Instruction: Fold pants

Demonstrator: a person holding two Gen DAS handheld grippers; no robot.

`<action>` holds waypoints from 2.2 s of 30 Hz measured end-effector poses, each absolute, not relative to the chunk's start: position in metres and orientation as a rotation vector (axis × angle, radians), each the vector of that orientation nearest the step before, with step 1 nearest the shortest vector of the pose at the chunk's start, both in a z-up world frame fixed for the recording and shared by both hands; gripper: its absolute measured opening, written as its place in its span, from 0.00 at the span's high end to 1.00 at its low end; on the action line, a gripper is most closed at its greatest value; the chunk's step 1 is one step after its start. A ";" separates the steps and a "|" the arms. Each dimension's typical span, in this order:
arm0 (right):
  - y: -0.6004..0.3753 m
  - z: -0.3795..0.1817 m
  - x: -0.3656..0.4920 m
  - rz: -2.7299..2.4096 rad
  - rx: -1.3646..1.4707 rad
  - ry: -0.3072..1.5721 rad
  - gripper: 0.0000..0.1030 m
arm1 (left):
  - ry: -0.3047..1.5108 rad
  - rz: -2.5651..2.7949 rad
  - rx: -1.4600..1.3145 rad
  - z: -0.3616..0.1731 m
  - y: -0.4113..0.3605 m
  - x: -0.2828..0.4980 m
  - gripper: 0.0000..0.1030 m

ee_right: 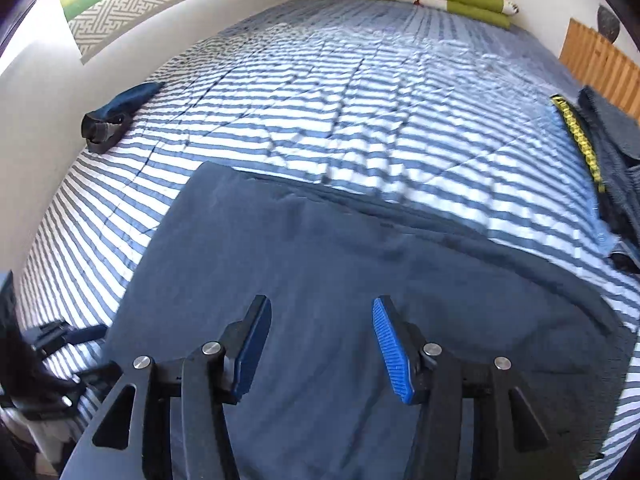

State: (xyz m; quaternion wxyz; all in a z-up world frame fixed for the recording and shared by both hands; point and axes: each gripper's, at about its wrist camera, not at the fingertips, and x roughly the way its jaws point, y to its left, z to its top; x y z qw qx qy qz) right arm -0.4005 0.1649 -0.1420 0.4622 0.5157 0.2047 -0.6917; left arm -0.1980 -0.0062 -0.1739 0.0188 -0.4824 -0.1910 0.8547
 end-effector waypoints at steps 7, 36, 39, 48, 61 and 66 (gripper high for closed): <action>0.076 -0.148 -0.362 -1.577 1.351 0.546 0.50 | -0.697 2.623 -1.462 -0.175 -0.009 -0.194 0.49; 0.035 -0.185 -0.309 -1.507 1.511 0.870 0.82 | -0.817 2.706 -1.301 -0.146 0.008 -0.184 0.45; 0.042 -0.178 -0.316 -1.501 1.525 0.812 0.93 | -0.820 2.710 -1.309 -0.144 0.008 -0.189 0.45; 0.056 -0.153 -0.322 -1.483 1.490 0.688 0.95 | -0.944 2.711 -1.337 -0.151 0.016 -0.206 0.95; 0.119 -0.083 -0.373 -1.495 1.402 0.366 0.98 | -0.694 2.768 -1.157 -0.065 0.064 -0.237 0.95; 0.150 -0.062 -0.400 -1.534 1.382 0.260 0.98 | -0.616 2.748 -1.127 -0.029 0.111 -0.256 0.95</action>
